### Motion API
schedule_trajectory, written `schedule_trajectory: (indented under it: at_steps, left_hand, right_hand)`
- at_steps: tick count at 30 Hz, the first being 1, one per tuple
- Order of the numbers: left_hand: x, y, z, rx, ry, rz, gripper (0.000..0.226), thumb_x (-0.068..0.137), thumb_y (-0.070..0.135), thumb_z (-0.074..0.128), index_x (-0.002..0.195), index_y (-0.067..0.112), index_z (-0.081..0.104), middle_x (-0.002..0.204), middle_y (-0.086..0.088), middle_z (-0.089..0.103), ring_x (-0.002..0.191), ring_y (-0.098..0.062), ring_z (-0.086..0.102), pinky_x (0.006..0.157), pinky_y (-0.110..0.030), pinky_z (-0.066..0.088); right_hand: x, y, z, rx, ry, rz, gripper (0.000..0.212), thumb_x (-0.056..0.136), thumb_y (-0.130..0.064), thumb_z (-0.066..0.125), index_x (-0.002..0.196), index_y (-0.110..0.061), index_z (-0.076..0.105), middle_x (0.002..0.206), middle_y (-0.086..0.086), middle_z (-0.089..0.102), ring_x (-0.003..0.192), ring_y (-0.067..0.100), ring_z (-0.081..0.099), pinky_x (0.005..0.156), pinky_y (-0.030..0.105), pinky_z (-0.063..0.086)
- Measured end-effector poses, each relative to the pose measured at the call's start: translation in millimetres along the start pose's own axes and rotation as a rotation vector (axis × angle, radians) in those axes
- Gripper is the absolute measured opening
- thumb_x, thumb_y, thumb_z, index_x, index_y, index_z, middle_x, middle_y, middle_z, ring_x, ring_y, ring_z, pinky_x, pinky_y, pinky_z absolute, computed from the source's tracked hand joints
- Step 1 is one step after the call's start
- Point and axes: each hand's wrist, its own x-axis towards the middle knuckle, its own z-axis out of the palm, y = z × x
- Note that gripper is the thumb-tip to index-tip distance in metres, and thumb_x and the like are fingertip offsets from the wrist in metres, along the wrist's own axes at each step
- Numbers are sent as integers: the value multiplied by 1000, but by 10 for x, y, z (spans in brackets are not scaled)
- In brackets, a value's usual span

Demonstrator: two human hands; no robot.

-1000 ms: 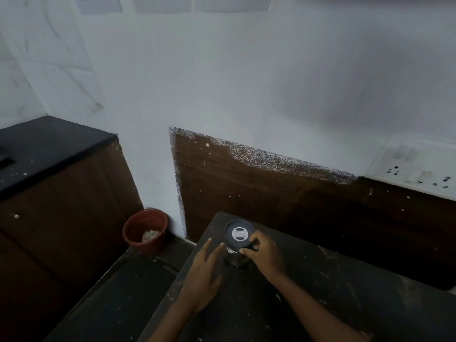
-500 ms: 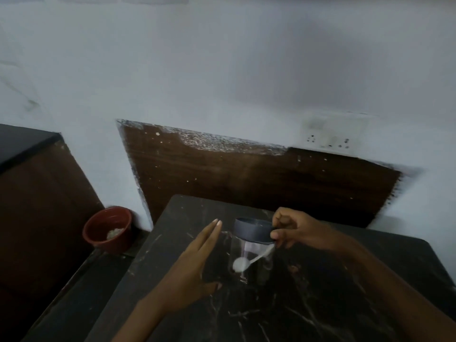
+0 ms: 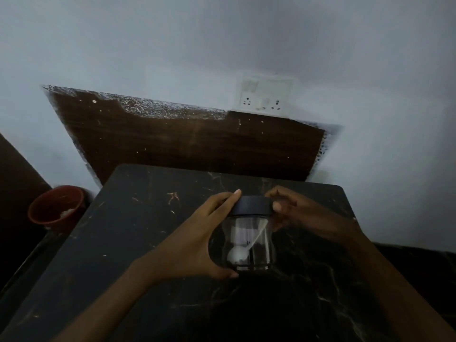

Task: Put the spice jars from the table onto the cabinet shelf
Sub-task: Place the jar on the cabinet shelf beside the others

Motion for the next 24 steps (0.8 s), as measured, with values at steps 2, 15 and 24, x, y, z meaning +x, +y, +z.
schedule_trajectory:
  at_steps: [2, 15, 24]
  left_hand:
    - [25, 61, 73, -12, 11, -8, 123, 60, 53, 81, 148, 39, -4, 147, 25, 10, 135, 5, 21, 105, -12, 33]
    - [177, 295, 334, -90, -34, -51, 126, 61, 47, 83, 146, 43, -11, 152, 25, -6, 142, 1, 5, 114, -28, 28]
    - [319, 436, 463, -65, 58, -38, 120, 62, 39, 83, 146, 43, -2, 147, 21, 4, 136, 6, 14, 106, -15, 36]
  right_hand:
    - [-181, 85, 34, 80, 16, -5, 49, 80, -37, 66, 124, -27, 48, 121, -4, 59, 104, 23, 64, 79, 32, 55]
    - [-696, 312, 166, -235, 105, -74, 129, 47, -31, 90, 129, -70, -2, 130, -45, 17, 113, -24, 37, 76, 0, 42]
    - [-795, 208, 135, -370, 187, -157, 131, 47, -43, 88, 134, -63, -8, 132, -52, 1, 115, -32, 21, 81, -4, 38]
